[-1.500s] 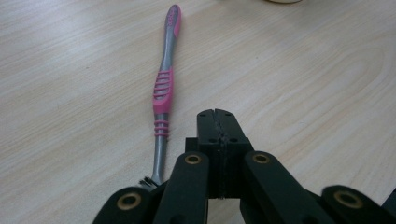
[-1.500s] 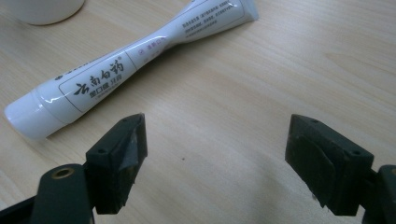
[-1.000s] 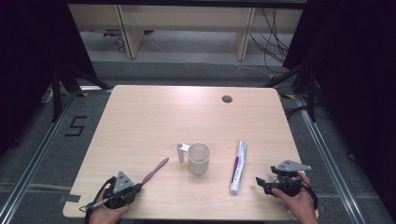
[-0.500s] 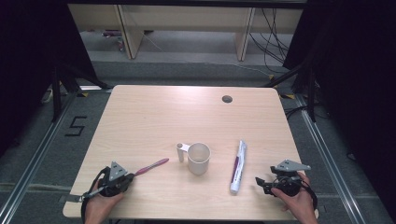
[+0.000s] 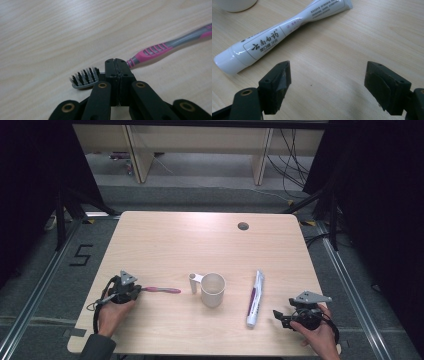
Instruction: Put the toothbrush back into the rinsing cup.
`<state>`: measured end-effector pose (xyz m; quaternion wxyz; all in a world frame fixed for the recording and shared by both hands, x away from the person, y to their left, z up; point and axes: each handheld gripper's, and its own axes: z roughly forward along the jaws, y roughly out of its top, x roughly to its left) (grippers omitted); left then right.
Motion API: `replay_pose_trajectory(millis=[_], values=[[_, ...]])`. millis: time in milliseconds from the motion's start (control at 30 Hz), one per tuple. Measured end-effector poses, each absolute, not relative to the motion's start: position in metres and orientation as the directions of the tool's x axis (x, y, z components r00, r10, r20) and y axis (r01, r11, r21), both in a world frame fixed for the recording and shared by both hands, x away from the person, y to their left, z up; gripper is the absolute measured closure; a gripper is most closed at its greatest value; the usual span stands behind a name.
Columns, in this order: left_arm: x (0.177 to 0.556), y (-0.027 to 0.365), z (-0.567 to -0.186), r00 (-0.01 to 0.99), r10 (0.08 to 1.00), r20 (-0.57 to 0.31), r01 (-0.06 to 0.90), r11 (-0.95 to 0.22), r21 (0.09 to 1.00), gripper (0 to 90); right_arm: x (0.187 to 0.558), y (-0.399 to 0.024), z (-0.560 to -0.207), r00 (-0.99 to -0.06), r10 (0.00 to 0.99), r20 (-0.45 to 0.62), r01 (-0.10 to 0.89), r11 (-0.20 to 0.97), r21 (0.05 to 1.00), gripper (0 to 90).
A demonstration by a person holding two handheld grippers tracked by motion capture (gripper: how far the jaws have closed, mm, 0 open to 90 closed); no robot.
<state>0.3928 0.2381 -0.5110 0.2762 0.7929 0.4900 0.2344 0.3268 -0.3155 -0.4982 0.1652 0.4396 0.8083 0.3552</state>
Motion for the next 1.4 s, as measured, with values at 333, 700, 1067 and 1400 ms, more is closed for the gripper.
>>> replay_pose_trajectory(millis=[333, 700, 1067, 1400], values=[[0.432, 0.226, -0.508, 0.395, 0.912, 0.108, 0.671, -0.366, 0.645, 88.5, 0.328, -0.316, -0.5, -0.567, 0.824, 0.018, 0.575, 0.379, 0.725, 22.1], [0.465, 0.211, -0.506, 0.364, 0.927, 0.089, 0.7, -0.335, 0.631, 88.9, 0.328, -0.316, -0.499, -0.565, 0.824, 0.041, 0.595, 0.371, 0.713, 22.1], [0.467, 0.2, -0.494, 0.35, 0.934, 0.071, 0.716, -0.315, 0.623, 80.9, 0.328, -0.317, -0.499, -0.566, 0.823, 0.05, 0.596, 0.366, 0.714, 22.2], [0.461, 0.184, -0.479, 0.307, 0.952, -0.017, 0.778, -0.24, 0.58, 48.2, 0.328, -0.316, -0.499, -0.562, 0.826, 0.046, 0.598, 0.368, 0.712, 22.2]])
